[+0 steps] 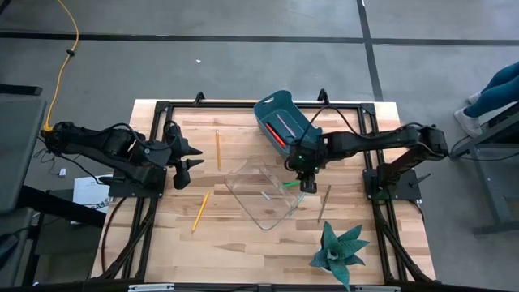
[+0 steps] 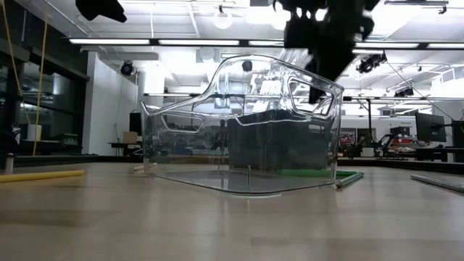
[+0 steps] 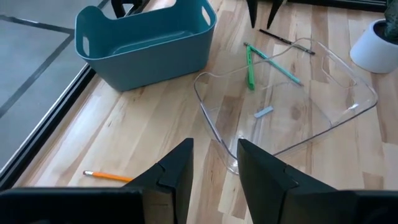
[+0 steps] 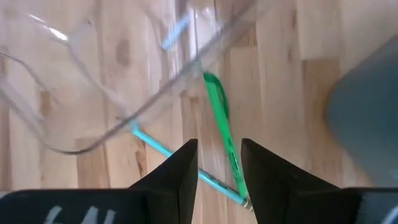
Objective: Sort pens & pencils
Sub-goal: Adjust the blue bin
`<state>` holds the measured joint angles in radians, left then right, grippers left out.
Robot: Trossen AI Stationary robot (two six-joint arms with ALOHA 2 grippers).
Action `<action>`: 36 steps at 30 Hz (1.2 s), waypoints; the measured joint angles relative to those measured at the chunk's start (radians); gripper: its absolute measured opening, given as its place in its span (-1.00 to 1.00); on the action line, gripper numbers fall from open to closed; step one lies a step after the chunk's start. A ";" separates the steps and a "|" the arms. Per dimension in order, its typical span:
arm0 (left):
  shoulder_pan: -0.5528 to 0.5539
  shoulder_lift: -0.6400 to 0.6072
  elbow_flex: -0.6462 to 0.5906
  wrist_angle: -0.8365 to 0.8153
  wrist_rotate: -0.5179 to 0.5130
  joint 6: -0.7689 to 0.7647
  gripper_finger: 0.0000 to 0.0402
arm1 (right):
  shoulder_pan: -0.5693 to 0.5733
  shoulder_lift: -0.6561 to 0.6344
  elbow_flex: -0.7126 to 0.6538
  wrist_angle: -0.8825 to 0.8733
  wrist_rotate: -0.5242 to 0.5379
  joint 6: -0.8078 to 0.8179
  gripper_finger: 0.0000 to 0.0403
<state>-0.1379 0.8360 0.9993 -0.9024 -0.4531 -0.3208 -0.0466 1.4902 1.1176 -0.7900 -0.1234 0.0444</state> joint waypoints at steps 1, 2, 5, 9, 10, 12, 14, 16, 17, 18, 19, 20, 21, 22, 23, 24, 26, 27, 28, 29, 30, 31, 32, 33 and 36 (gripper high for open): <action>0.000 0.000 0.000 0.001 0.000 0.002 -0.46 | 0.005 -0.009 0.014 0.001 0.016 0.000 -0.43; 0.000 0.000 0.000 0.001 -0.001 0.002 -0.46 | 0.009 -0.017 0.027 0.001 0.036 0.000 -0.43; 0.000 0.000 0.000 0.001 -0.009 0.009 -0.48 | -0.002 -0.030 0.058 -0.003 0.099 -0.002 -0.43; 0.000 0.000 0.000 0.001 -0.009 0.010 -0.50 | -0.058 -0.029 0.079 -0.044 0.160 0.000 -0.43; 0.000 0.000 0.000 0.001 -0.009 0.010 -0.51 | -0.076 -0.025 0.079 -0.050 0.170 0.004 -0.43; 0.000 0.000 0.000 0.001 -0.009 0.010 -0.51 | -0.113 -0.024 0.079 -0.090 0.176 0.014 -0.43; 0.000 0.000 0.000 0.002 -0.011 0.010 -0.50 | -0.144 -0.024 0.079 -0.113 0.177 0.007 -0.43; 0.000 0.000 0.000 0.010 -0.011 0.010 -0.50 | -0.165 -0.024 0.079 -0.143 0.180 -0.020 -0.43; 0.000 0.000 0.000 0.015 -0.012 0.010 -0.50 | -0.173 -0.024 0.079 -0.148 0.179 -0.033 -0.43; 0.000 0.000 0.000 0.017 -0.012 0.010 -0.50 | -0.180 -0.024 0.079 -0.151 0.178 -0.049 -0.43; 0.000 0.000 0.000 0.017 -0.012 0.009 -0.50 | -0.185 -0.024 0.079 -0.157 0.177 -0.067 -0.43; 0.000 0.000 0.000 0.018 -0.012 0.006 -0.50 | -0.189 -0.024 0.079 -0.160 0.177 -0.082 -0.43; 0.000 0.000 0.000 0.018 -0.012 0.003 -0.50 | -0.189 -0.024 0.079 -0.157 0.176 -0.099 -0.43; 0.000 0.000 0.000 0.018 -0.012 0.002 -0.50 | -0.190 -0.024 0.079 -0.156 0.176 -0.114 -0.43; 0.000 0.000 0.000 0.018 -0.011 0.001 -0.50 | -0.190 -0.024 0.079 -0.156 0.176 -0.129 -0.43; 0.000 0.000 0.000 0.018 -0.012 -0.001 -0.50 | -0.190 -0.024 0.079 -0.156 0.176 -0.136 -0.43; 0.000 0.000 0.000 0.019 -0.011 -0.001 -0.50 | -0.190 -0.023 0.079 -0.156 0.176 -0.152 -0.43; 0.000 0.000 0.000 0.019 -0.012 -0.001 -0.50 | -0.190 -0.020 0.079 -0.155 0.176 -0.155 -0.43; 0.000 0.000 0.000 0.019 -0.012 -0.001 -0.50 | -0.191 -0.016 0.079 -0.155 0.176 -0.158 -0.43; 0.000 0.000 0.000 0.018 -0.012 -0.001 -0.50 | -0.194 -0.010 0.079 -0.157 0.175 -0.164 -0.43; 0.000 0.000 0.000 0.019 -0.012 -0.001 -0.50 | -0.196 -0.004 0.079 -0.156 0.174 -0.176 -0.43; 0.000 0.000 0.000 0.019 -0.012 -0.001 -0.50 | -0.196 0.004 0.079 -0.157 0.174 -0.184 -0.43; 0.000 0.000 0.000 0.018 -0.011 -0.001 -0.50 | -0.197 0.014 0.079 -0.157 0.176 -0.199 -0.43; 0.000 0.000 0.000 0.019 -0.012 -0.002 -0.50 | -0.197 0.022 0.079 -0.156 0.180 -0.210 -0.43; 0.000 0.000 0.000 0.019 -0.011 -0.003 -0.49 | -0.197 0.044 0.080 -0.155 0.194 -0.241 -0.43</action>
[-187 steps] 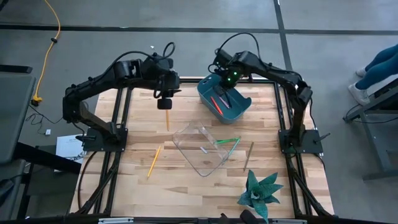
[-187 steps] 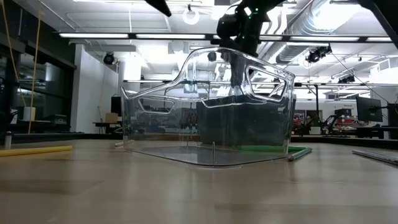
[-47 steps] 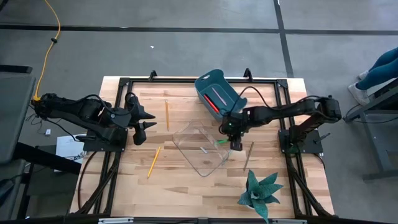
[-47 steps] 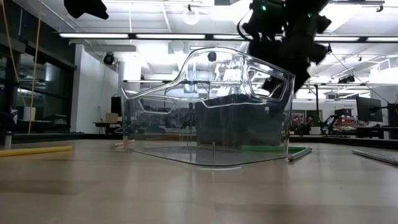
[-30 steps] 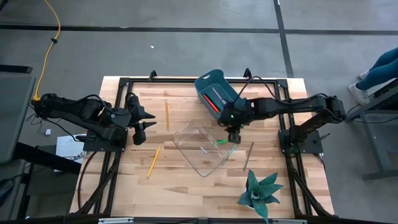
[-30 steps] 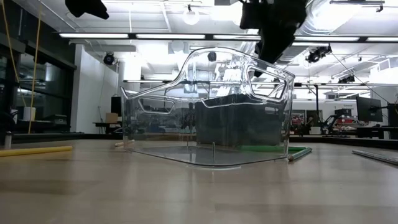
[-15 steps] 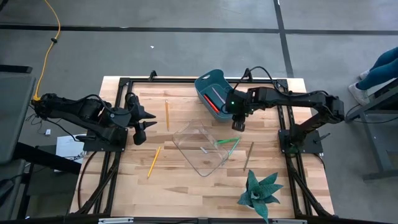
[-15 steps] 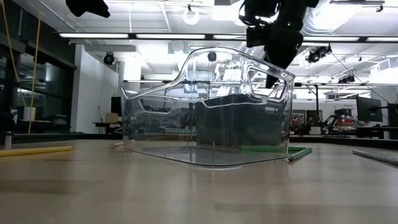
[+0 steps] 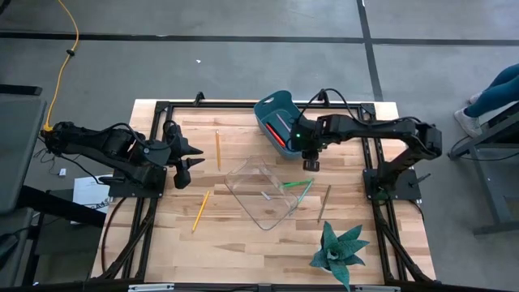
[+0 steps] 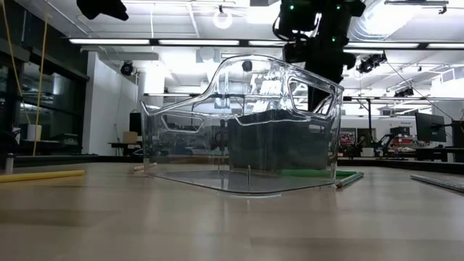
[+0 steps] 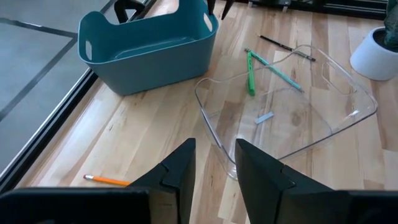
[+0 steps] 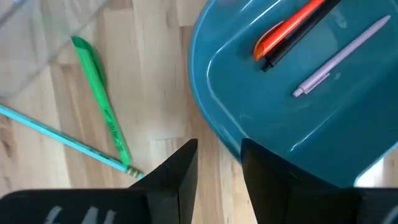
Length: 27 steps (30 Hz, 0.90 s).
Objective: Sort pens & pencils
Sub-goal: Adjust the blue bin
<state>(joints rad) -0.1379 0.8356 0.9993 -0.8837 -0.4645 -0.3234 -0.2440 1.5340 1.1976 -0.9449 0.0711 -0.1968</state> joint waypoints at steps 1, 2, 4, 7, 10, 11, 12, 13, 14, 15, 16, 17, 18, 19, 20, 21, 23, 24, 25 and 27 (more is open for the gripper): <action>0.000 0.000 0.000 0.000 0.000 -0.003 -0.49 | 0.000 0.008 0.000 0.000 0.001 -0.009 -0.43; 0.000 0.000 0.000 0.000 0.000 -0.006 -0.49 | 0.000 0.015 0.000 -0.001 0.001 -0.019 -0.43; 0.000 0.000 0.000 0.000 0.000 -0.013 -0.49 | 0.000 0.017 -0.001 -0.007 0.001 -0.043 -0.43; 0.000 0.000 0.000 -0.001 0.000 -0.014 -0.49 | 0.000 0.020 -0.001 -0.016 0.001 -0.094 -0.43; 0.000 0.000 0.000 -0.001 0.000 -0.015 -0.49 | -0.008 0.020 -0.001 -0.025 0.016 -0.130 -0.43; 0.000 0.000 0.000 -0.001 0.000 -0.015 -0.49 | -0.012 0.020 -0.001 -0.030 0.023 -0.139 -0.43; 0.000 0.000 0.000 -0.001 0.000 -0.015 -0.49 | -0.017 0.020 -0.001 -0.032 0.027 -0.145 -0.43; 0.000 0.000 0.000 -0.001 0.000 -0.015 -0.49 | -0.023 0.020 -0.001 -0.033 0.028 -0.145 -0.43; 0.000 0.000 0.000 -0.001 0.000 -0.015 -0.49 | -0.030 0.020 -0.001 -0.032 0.030 -0.145 -0.44; 0.000 0.000 0.000 -0.001 0.000 -0.015 -0.49 | -0.036 0.020 -0.001 -0.032 0.031 -0.145 -0.45; 0.000 0.000 0.000 -0.001 0.000 -0.015 -0.49 | -0.043 0.020 -0.001 -0.032 0.031 -0.145 -0.48; 0.000 0.000 0.000 -0.001 0.000 -0.015 -0.49 | -0.048 0.020 -0.001 -0.034 0.030 -0.145 -0.51; 0.000 0.000 0.000 -0.001 0.000 -0.015 -0.49 | -0.053 0.020 -0.001 -0.034 0.031 -0.147 -0.55; 0.000 0.000 0.000 -0.002 0.000 -0.015 -0.49 | -0.058 0.020 -0.001 -0.033 0.031 -0.151 -0.60; 0.000 0.000 0.000 -0.002 0.000 -0.015 -0.49 | -0.060 0.020 -0.001 -0.035 0.030 -0.153 -0.64; 0.000 0.000 0.000 -0.002 0.000 -0.015 -0.49 | -0.064 0.020 -0.001 -0.037 0.030 -0.160 -0.69; 0.000 0.000 0.000 -0.002 0.000 -0.016 -0.49 | -0.067 0.020 -0.001 -0.042 0.029 -0.167 -0.77; 0.000 0.000 0.000 -0.002 0.000 -0.017 -0.49 | -0.069 0.020 -0.001 -0.043 0.027 -0.170 -0.80; 0.000 0.000 0.000 -0.002 0.000 -0.017 -0.49 | -0.070 0.019 -0.001 -0.043 0.023 -0.172 -0.83; 0.000 0.000 0.000 -0.002 0.000 -0.018 -0.49 | -0.070 0.019 -0.001 -0.045 0.022 -0.177 -0.87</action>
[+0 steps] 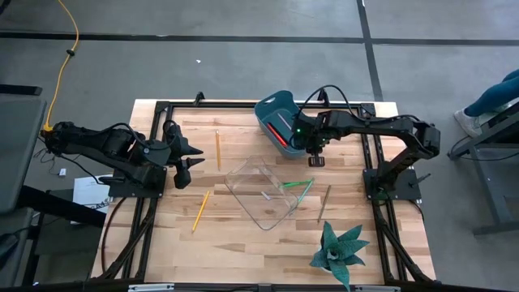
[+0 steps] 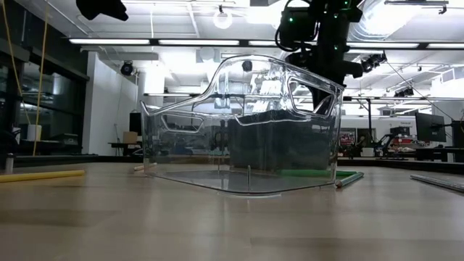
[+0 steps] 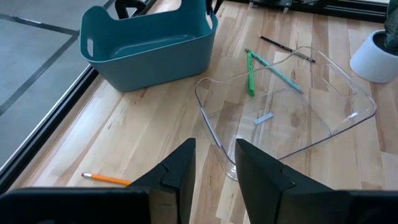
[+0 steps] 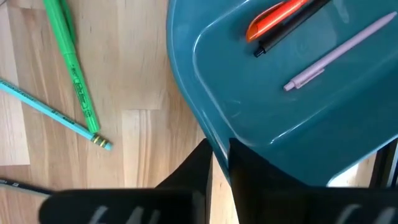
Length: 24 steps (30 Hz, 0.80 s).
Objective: Sort pens & pencils
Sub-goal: Adjust the blue bin
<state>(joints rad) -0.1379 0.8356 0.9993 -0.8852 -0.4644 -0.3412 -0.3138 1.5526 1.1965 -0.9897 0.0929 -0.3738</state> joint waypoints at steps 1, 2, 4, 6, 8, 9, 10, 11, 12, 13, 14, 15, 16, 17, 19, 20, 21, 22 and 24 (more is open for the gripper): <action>0.000 0.000 0.000 0.000 0.000 0.000 -0.49 | 0.000 0.000 0.000 0.000 0.000 -0.001 -0.88; 0.000 0.000 0.000 0.000 0.000 0.000 -0.49 | 0.000 0.000 0.000 0.000 0.000 -0.001 -0.89; 0.000 0.000 0.000 -0.001 0.000 0.000 -0.49 | 0.000 0.000 0.000 -0.001 0.000 0.001 -0.89; 0.000 0.000 0.000 -0.001 0.000 0.000 -0.49 | 0.000 0.000 0.000 -0.007 0.000 0.003 -0.89; 0.000 0.000 0.000 -0.001 0.000 0.001 -0.49 | 0.000 0.000 0.000 -0.024 0.000 0.013 -0.90; 0.000 0.000 0.000 -0.002 0.000 0.001 -0.49 | 0.000 0.000 0.000 -0.032 -0.001 0.021 -0.90; 0.000 0.000 0.000 -0.003 0.000 0.001 -0.49 | 0.000 0.000 0.000 -0.039 -0.001 0.032 -0.90; 0.000 0.000 0.000 -0.006 0.000 0.001 -0.49 | 0.000 0.000 0.000 -0.044 -0.002 0.041 -0.90; 0.000 0.000 0.000 -0.007 0.000 0.001 -0.49 | 0.000 0.000 0.000 -0.049 -0.003 0.051 -0.90; 0.000 0.000 0.000 -0.008 0.000 0.003 -0.49 | -0.002 0.000 0.000 -0.052 -0.004 0.059 -0.90; 0.000 0.000 0.000 -0.008 0.000 0.003 -0.49 | -0.004 0.000 0.000 -0.056 -0.004 0.068 -0.90; 0.000 0.000 0.000 -0.008 0.000 0.003 -0.49 | -0.007 0.000 0.000 -0.060 -0.004 0.082 -0.90; 0.000 0.000 0.000 -0.008 0.000 0.003 -0.49 | -0.012 0.000 0.000 -0.063 -0.004 0.097 -0.90; 0.000 0.000 0.000 -0.008 0.000 0.003 -0.49 | -0.019 0.000 0.000 -0.068 -0.005 0.116 -0.90; 0.000 0.000 0.000 -0.008 0.000 0.003 -0.49 | -0.032 0.000 -0.001 -0.087 -0.025 0.142 -0.90; 0.000 0.000 0.000 -0.008 0.000 0.003 -0.49 | -0.038 0.000 -0.001 -0.092 -0.038 0.149 -0.91; 0.000 0.000 0.000 -0.008 0.000 0.003 -0.49 | -0.043 0.000 -0.001 -0.096 -0.051 0.155 -0.91; 0.000 0.000 0.000 -0.008 0.000 0.003 -0.49 | -0.046 0.000 -0.001 -0.103 -0.058 0.157 -0.91; 0.000 0.000 0.000 -0.008 0.000 0.003 -0.49 | -0.047 0.000 -0.001 -0.111 -0.069 0.157 -0.93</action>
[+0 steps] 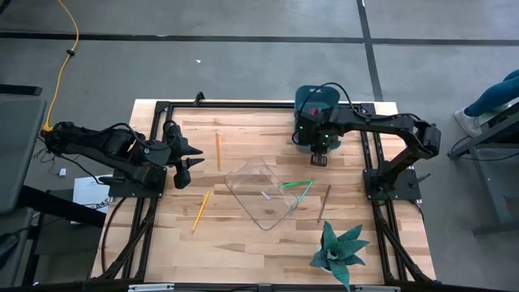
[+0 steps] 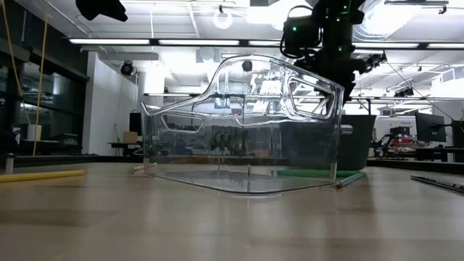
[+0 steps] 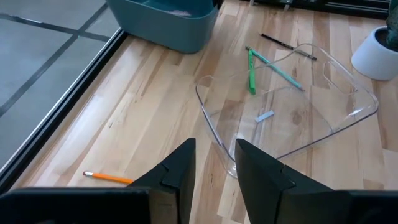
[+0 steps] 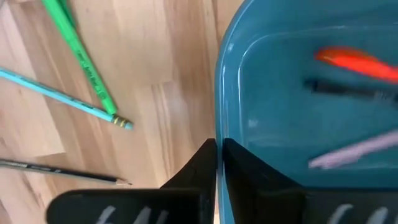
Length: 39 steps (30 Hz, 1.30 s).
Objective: Sort pens & pencils
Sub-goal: Adjust the blue bin
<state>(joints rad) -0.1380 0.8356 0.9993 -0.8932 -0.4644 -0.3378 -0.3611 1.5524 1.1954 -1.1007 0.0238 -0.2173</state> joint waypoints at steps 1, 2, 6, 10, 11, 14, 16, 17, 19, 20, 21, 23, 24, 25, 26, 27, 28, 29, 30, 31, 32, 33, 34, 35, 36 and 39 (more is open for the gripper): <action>0.000 0.000 0.000 0.000 0.000 0.000 -0.49 | 0.000 0.000 0.000 0.000 -0.007 0.000 -0.95; 0.000 0.000 0.000 0.000 0.000 0.001 -0.49 | 0.000 -0.002 0.000 -0.001 -0.012 0.002 -0.97; 0.000 0.000 0.000 0.000 0.000 0.016 -0.49 | 0.008 -0.003 0.000 -0.001 -0.027 0.018 -0.98; 0.000 0.000 0.000 0.000 0.000 0.022 -0.49 | 0.009 -0.004 0.000 -0.002 -0.074 0.040 -0.99; 0.000 0.000 0.000 0.000 0.000 0.024 -0.49 | 0.009 -0.004 0.000 -0.003 -0.086 0.046 -0.99; 0.000 0.000 0.000 -0.001 0.000 0.027 -0.49 | 0.009 -0.004 0.000 -0.014 -0.105 0.064 -0.99; 0.000 0.000 0.000 -0.001 0.000 0.027 -0.49 | 0.010 -0.004 0.001 -0.022 -0.106 0.073 -0.99; 0.000 0.000 0.000 -0.001 0.000 0.027 -0.49 | 0.010 -0.004 0.001 -0.029 -0.108 0.083 -0.99; 0.000 0.000 0.000 -0.001 0.000 0.027 -0.49 | 0.010 -0.004 0.002 -0.044 -0.109 0.098 -1.00; 0.000 0.000 0.000 -0.001 0.000 0.027 -0.49 | 0.010 -0.005 0.002 -0.055 -0.111 0.106 -1.00; 0.000 0.000 0.000 -0.001 0.000 0.027 -0.49 | 0.010 -0.005 0.002 -0.065 -0.113 0.110 -1.00; 0.000 0.000 0.000 -0.001 0.000 0.027 -0.49 | 0.011 -0.011 0.002 -0.076 -0.115 0.114 -1.00; 0.000 0.000 0.000 -0.001 0.000 0.027 -0.49 | 0.014 -0.017 0.001 -0.079 -0.122 0.122 -1.00; -0.001 0.000 0.000 -0.001 0.000 0.027 -0.49 | 0.016 -0.024 0.001 -0.084 -0.126 0.132 -1.00; -0.001 0.000 0.000 -0.001 0.000 0.027 -0.49 | 0.020 -0.032 0.000 -0.089 -0.131 0.140 -1.00; -0.001 0.000 0.000 -0.001 0.000 0.027 -0.49 | 0.024 -0.040 0.000 -0.092 -0.130 0.143 -1.00; -0.001 0.000 0.000 -0.001 0.000 0.027 -0.49 | 0.028 -0.048 0.000 -0.093 -0.130 0.144 -1.00; -0.001 0.000 0.000 -0.001 0.000 0.032 -0.49 | 0.030 -0.055 0.000 -0.093 -0.128 0.148 -1.00; -0.001 0.000 0.000 -0.001 0.000 0.038 -0.49 | 0.031 -0.059 0.000 -0.092 -0.120 0.150 -1.00; 0.000 0.000 0.000 -0.001 0.000 0.042 -0.49 | 0.031 -0.061 0.000 -0.091 -0.116 0.152 -1.00; 0.000 0.000 0.000 -0.001 0.000 0.043 -0.49 | 0.028 -0.062 0.000 -0.089 -0.111 0.153 -1.00; 0.000 0.000 0.000 -0.001 0.000 0.043 -0.49 | 0.025 -0.062 0.000 -0.089 -0.106 0.153 -1.00; 0.000 0.000 0.000 0.000 0.000 0.044 -0.49 | 0.023 -0.062 0.000 -0.089 -0.103 0.153 -1.00; -0.001 0.000 0.000 -0.001 0.000 0.045 -0.49 | 0.021 -0.062 0.000 -0.089 -0.098 0.153 -1.00; -0.001 0.000 0.000 -0.001 0.000 0.045 -0.49 | 0.020 -0.062 0.000 -0.089 -0.091 0.151 -1.00; -0.001 0.000 0.000 -0.001 0.005 0.044 -0.50 | 0.014 -0.062 0.000 -0.091 -0.087 0.149 -1.00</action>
<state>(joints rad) -0.1387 0.8356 0.9993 -0.8940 -0.4597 -0.2934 -0.3473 1.4902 1.1954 -1.1913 -0.0631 -0.0681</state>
